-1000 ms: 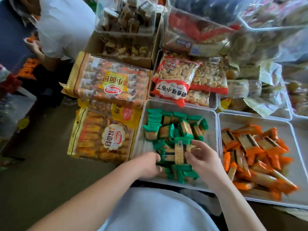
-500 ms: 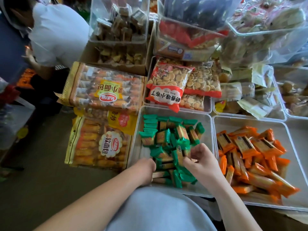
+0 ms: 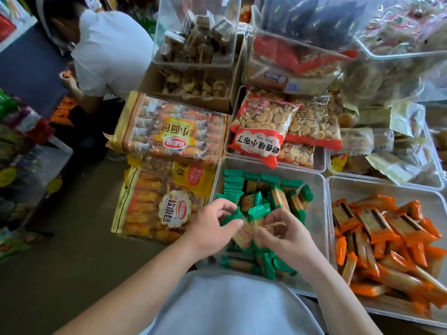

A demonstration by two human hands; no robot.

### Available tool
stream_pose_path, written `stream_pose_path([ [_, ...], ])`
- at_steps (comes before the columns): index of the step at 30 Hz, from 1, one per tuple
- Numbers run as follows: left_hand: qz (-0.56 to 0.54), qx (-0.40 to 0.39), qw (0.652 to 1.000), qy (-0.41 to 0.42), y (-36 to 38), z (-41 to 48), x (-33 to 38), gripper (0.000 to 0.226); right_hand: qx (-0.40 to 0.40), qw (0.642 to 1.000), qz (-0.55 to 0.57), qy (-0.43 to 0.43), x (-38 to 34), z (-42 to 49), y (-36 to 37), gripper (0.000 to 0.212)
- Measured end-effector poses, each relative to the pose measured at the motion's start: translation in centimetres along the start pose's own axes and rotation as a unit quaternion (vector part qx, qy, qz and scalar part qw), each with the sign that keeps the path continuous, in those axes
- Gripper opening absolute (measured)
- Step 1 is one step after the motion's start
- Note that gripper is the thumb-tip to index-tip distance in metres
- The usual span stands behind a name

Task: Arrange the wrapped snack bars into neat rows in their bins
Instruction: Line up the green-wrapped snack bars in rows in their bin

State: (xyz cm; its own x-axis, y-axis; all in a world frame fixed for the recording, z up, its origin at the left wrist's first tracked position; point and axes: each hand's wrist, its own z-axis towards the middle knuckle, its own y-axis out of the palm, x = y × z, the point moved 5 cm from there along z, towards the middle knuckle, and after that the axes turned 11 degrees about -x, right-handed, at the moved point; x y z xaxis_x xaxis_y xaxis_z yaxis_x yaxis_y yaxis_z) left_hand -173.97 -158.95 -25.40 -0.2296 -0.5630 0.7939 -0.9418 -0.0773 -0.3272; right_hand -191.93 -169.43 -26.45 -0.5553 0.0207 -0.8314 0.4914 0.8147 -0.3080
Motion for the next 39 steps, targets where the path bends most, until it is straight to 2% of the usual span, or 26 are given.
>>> stream_pose_path([
  [1, -0.010, 0.012, 1.000, 0.004, -0.2, -0.1, -0.1, 0.027, -0.006, 1.000, 0.023, 0.000, -0.1, 0.0, 0.1, 0.018],
  [2, -0.022, 0.022, 1.000, 0.006, -0.3, -0.1, -0.2, 0.025, -0.003, 0.999, 0.032, -0.004, -0.1, 0.0, 0.1, 0.016],
  [7, -0.118, 0.060, 0.991, 0.006, -1.4, -0.3, -0.6, 0.020, 0.074, 0.996, 0.050, 0.008, 0.2, -0.1, -0.8, 0.021],
  [17, -0.192, 0.086, 0.978, 0.004, -2.8, -0.9, -1.1, 0.018, 0.105, 0.986, 0.123, 0.038, -0.3, -0.6, -1.2, 0.043],
  [21, -0.212, 0.077, 0.974, 0.011, -2.9, -1.3, -1.2, 0.019, 0.070, 0.993, 0.091, 0.021, -1.1, -0.7, -0.6, 0.026],
  [23, -0.223, 0.071, 0.972, 0.009, -2.9, -1.5, -1.5, 0.018, 0.042, 0.994, 0.103, 0.021, -1.4, -0.7, -0.1, 0.025],
  [30, -0.211, 0.080, 0.974, 0.003, -2.9, -2.2, -2.6, 0.019, 0.001, 0.993, 0.114, 0.039, -1.9, 0.2, 0.2, 0.038],
  [35, -0.202, 0.074, 0.977, 0.007, -3.3, -2.8, -3.2, 0.043, -0.015, 0.985, 0.169, 0.040, -2.6, 0.7, -0.2, 0.040],
  [39, -0.224, 0.046, 0.973, 0.014, -2.5, -2.9, -3.1, 0.036, -0.055, 0.980, 0.185, 0.043, -3.2, 0.9, -0.2, 0.050],
])
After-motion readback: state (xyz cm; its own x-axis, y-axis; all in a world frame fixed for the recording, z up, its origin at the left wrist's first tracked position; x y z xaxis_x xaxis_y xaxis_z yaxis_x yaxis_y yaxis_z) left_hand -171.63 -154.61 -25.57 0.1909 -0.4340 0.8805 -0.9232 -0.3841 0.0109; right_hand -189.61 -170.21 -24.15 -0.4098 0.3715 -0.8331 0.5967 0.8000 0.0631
